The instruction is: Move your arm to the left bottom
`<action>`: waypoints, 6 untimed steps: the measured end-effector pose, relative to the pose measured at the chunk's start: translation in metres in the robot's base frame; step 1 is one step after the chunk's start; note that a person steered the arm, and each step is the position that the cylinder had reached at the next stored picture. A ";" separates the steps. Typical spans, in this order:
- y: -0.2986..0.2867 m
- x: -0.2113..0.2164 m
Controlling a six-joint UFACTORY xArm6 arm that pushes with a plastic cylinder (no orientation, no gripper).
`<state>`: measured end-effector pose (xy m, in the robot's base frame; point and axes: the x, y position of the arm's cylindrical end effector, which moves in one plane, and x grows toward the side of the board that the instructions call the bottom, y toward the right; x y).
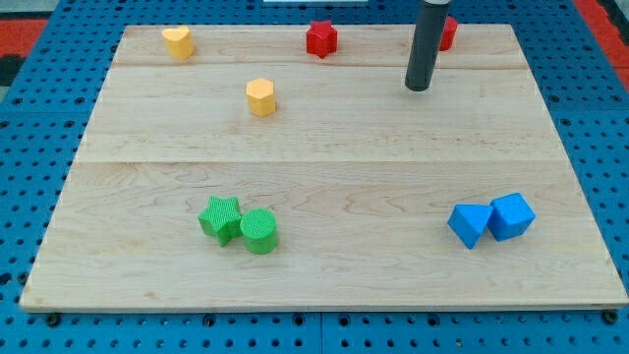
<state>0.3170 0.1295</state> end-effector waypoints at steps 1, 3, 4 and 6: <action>-0.045 -0.030; -0.086 -0.038; -0.135 -0.039; -0.208 0.013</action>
